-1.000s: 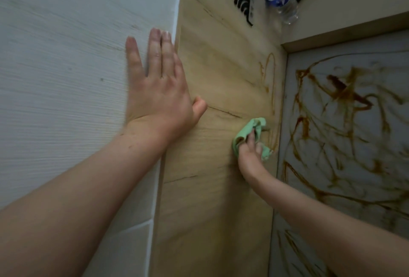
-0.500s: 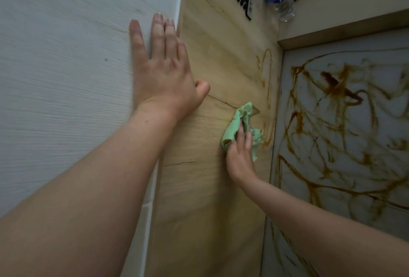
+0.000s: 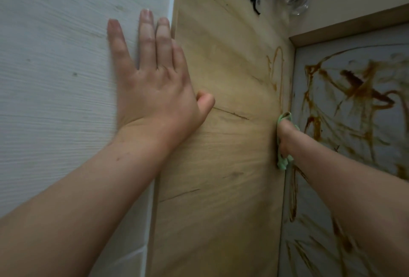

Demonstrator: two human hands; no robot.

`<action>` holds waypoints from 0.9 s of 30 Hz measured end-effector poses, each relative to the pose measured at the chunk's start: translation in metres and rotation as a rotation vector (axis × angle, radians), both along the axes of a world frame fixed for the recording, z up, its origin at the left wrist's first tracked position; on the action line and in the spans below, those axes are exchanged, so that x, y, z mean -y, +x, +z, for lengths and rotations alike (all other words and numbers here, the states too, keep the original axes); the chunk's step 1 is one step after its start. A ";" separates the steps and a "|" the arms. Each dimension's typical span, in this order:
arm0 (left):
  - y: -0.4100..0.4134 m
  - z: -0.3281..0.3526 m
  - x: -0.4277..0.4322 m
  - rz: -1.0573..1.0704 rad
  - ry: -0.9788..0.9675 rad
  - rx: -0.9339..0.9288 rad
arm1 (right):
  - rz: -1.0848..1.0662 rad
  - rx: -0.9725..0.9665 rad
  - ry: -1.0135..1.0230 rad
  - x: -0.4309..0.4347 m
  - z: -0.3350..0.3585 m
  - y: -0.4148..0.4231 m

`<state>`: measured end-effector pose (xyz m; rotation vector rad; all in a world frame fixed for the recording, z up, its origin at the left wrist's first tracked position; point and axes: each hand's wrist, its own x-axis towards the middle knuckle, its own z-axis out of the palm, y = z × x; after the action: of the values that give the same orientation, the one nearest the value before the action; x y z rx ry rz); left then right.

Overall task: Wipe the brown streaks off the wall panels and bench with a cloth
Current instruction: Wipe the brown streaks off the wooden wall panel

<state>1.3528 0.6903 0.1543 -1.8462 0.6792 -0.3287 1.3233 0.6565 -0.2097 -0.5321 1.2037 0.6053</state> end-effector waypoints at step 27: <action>0.001 0.002 0.006 0.066 -0.065 -0.098 | -0.158 0.440 -0.401 0.096 0.026 0.124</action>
<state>1.3540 0.6839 0.1559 -1.9522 0.6791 -0.2208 1.4471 0.5609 -0.1841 -0.8493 0.9328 0.0944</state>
